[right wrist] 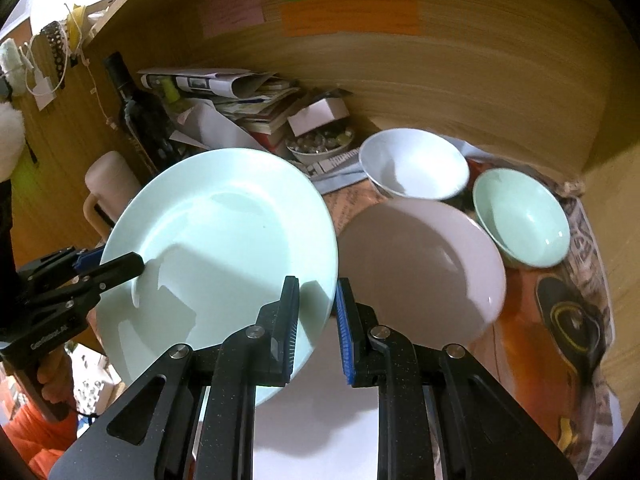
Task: Organize plates and bowls
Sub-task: 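Lower the mint plate onto the plate stack in the right gripper, open left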
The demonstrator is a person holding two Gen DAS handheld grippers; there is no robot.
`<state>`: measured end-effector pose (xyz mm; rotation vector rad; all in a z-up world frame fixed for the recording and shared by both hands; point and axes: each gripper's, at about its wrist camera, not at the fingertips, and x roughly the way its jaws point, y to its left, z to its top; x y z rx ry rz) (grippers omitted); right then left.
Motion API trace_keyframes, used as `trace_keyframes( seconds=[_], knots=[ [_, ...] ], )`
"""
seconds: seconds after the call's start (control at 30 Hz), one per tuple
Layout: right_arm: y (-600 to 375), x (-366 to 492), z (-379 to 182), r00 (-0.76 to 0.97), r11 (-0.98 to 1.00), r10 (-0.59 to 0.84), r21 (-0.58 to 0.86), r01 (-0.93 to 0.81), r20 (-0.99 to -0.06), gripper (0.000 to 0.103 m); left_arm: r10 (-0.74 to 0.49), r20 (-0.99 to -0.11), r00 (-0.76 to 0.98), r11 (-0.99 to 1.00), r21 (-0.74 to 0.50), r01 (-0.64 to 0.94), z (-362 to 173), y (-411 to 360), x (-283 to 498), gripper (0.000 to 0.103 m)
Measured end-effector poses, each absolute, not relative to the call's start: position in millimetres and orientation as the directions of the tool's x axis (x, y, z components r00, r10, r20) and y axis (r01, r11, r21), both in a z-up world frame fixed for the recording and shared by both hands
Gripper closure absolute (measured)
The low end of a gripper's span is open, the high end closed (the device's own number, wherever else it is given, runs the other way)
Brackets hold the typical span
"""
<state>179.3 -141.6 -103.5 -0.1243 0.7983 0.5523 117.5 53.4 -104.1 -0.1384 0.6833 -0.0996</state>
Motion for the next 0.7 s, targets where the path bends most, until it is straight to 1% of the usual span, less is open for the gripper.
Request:
trace_keyframes(
  seconds=[0.33, 0.7],
  knots=[
    [-168.1, 151.0, -109.0, 0.583, 0.869, 0.413, 0.110, -0.483, -0.700, 0.086, -0.157, -0.623, 0.766, 0.986, -0.142, 0.086, -99.9, 26.9, 99.9, 0.071],
    [-195.4, 131.6, -124.7, 0.574, 0.877, 0.415, 0.142, -0.459, -0.706, 0.086, -0.171, -0.639, 0.750, 0.985, -0.134, 0.111, -109.4, 0.9, 85.0, 0.071]
  ],
)
